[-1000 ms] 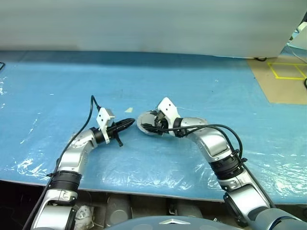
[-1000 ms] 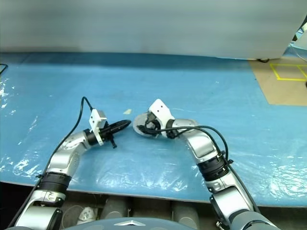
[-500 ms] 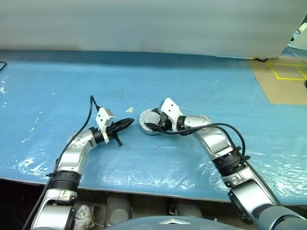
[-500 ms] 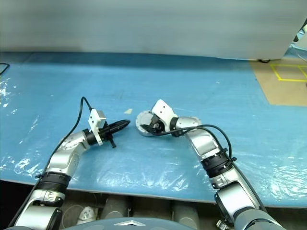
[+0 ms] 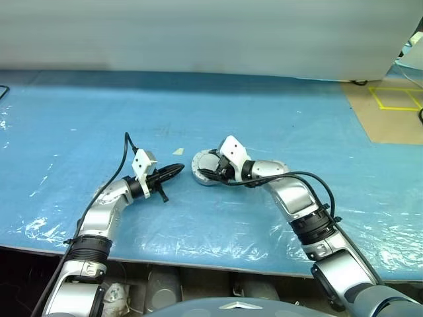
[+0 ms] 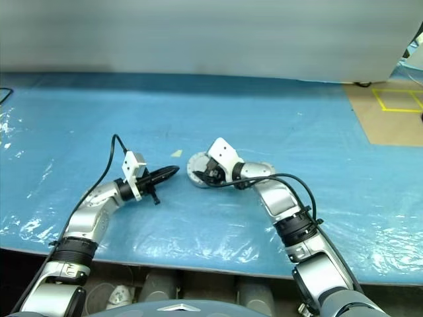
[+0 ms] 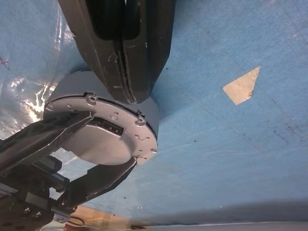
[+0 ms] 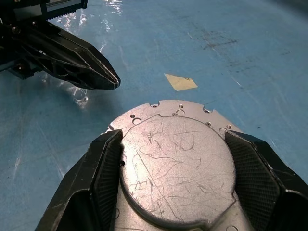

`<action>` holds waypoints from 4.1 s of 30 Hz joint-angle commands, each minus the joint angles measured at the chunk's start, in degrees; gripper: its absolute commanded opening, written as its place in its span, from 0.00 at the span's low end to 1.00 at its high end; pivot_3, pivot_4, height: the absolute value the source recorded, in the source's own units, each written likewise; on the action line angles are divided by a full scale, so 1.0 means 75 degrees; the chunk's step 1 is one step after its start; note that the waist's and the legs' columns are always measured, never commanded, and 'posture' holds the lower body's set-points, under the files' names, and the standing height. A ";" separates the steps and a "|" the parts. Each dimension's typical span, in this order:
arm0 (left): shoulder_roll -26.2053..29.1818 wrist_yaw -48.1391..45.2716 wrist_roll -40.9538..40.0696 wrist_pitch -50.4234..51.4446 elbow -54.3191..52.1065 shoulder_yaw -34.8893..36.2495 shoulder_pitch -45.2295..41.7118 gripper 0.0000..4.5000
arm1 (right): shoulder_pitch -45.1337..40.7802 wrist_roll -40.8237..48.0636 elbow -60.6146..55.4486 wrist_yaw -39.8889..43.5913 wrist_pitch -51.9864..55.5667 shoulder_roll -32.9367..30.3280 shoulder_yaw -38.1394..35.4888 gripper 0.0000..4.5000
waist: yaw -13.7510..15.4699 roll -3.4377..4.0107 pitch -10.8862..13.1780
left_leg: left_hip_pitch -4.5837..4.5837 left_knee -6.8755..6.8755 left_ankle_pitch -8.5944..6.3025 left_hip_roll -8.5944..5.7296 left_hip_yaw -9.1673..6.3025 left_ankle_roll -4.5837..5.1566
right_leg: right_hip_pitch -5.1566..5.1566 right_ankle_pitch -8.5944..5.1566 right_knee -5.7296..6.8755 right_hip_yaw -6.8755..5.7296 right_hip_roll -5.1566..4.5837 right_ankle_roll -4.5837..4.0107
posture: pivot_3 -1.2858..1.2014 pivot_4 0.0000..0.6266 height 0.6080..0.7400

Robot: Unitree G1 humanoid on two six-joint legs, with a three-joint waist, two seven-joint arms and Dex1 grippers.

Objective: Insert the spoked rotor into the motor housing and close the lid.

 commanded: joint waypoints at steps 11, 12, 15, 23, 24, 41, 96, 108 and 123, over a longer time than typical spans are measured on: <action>0.0207 -0.0516 -0.0201 0.0103 -0.0765 -0.0123 -0.0248 0.00 | 0.0531 -0.0279 0.0548 0.0698 0.0816 -0.0690 0.0376 0.67 | 0.0142 0.0004 -0.0084 | 0.0015 -0.0007 -0.0001 -0.0005 0.0000 0.0002 | 0.0036 -0.0008 -0.0026 -0.0002 -0.0008 0.0010 | 0.52 0.24 1.00; 0.0223 -0.0530 -0.0185 0.0089 -0.0770 -0.0138 -0.0235 0.00 | 0.0542 -0.0222 0.0502 0.0743 0.0910 -0.0677 0.0365 0.67 | 0.0144 0.0003 -0.0091 | 0.0015 -0.0010 -0.0001 -0.0005 -0.0001 0.0001 | 0.0035 -0.0009 -0.0027 -0.0002 -0.0007 0.0012 | 0.52 0.24 1.00; 0.0238 -0.0547 -0.0139 0.0068 -0.0771 -0.0169 -0.0203 0.00 | 0.0537 0.0228 0.0363 0.0739 0.1540 -0.0439 0.0067 0.67 | 0.0151 0.0003 -0.0104 | 0.0015 -0.0018 -0.0001 -0.0006 -0.0002 0.0001 | 0.0036 -0.0012 -0.0030 -0.0004 -0.0006 0.0016 | 0.52 0.24 1.00; 0.0168 -0.0464 -0.0011 0.0003 -0.0737 -0.0275 -0.0076 0.00 | 0.0433 0.0673 0.0227 0.0470 0.2319 -0.0066 -0.0240 0.67 | 0.0121 -0.0002 -0.0108 | 0.0013 -0.0024 -0.0001 -0.0001 -0.0002 0.0000 | 0.0032 -0.0013 -0.0038 -0.0007 -0.0001 0.0015 | 0.52 0.24 1.00; 0.0167 -0.0452 -0.0009 0.0008 -0.0739 -0.0279 -0.0071 0.00 | 0.0467 0.0621 0.0204 0.0452 0.2283 -0.0080 -0.0163 0.67 | 0.0118 -0.0001 -0.0108 | 0.0013 -0.0025 -0.0001 -0.0001 -0.0002 0.0000 | 0.0032 -0.0013 -0.0039 -0.0007 -0.0001 0.0015 | 0.52 0.24 1.00; 0.0030 -0.0240 -0.0081 -0.0336 -0.1002 -0.0195 0.0638 0.00 | 0.0756 0.0319 0.0486 -0.0475 0.1925 0.0268 -0.0158 0.67 | -0.0005 -0.0004 -0.0125 | 0.0045 -0.0058 -0.0003 0.0000 0.0000 0.0001 | 0.0060 -0.0014 -0.0086 -0.0008 -0.0001 0.0017 | 0.52 0.24 1.00; -0.0320 0.0663 0.1576 -0.0098 0.0249 -0.1339 -0.0216 0.00 | 0.0846 0.0196 0.0051 -0.0406 0.1504 -0.0043 0.0003 0.90 | 0.0023 -0.0001 -0.0171 | 0.0130 -0.0184 -0.0022 -0.0012 0.0031 0.0032 | 0.0078 -0.0057 -0.0133 0.0052 -0.0013 0.0088 | 0.52 0.24 1.00; -0.0328 0.0518 0.1414 0.0104 -0.0023 -0.1320 -0.0073 0.00 | 0.0912 0.0715 -0.0294 0.0528 0.0711 -0.0207 -0.0414 0.99 | 0.0042 0.0002 -0.0173 | 0.0104 -0.0211 -0.0006 -0.0016 0.0038 0.0005 | 0.0079 -0.0051 -0.0173 0.0049 -0.0013 0.0061 | 0.52 0.24 1.00; -0.0297 0.0446 0.1397 0.0063 0.0020 -0.1317 -0.0089 0.00 | 0.0718 0.1303 -0.0039 0.0061 0.1560 -0.0054 -0.1504 0.99 | 0.0044 0.0003 -0.0171 | 0.0088 -0.0215 -0.0004 -0.0015 0.0037 0.0002 | 0.0077 -0.0048 -0.0191 0.0037 -0.0013 0.0058 | 0.52 0.24 1.00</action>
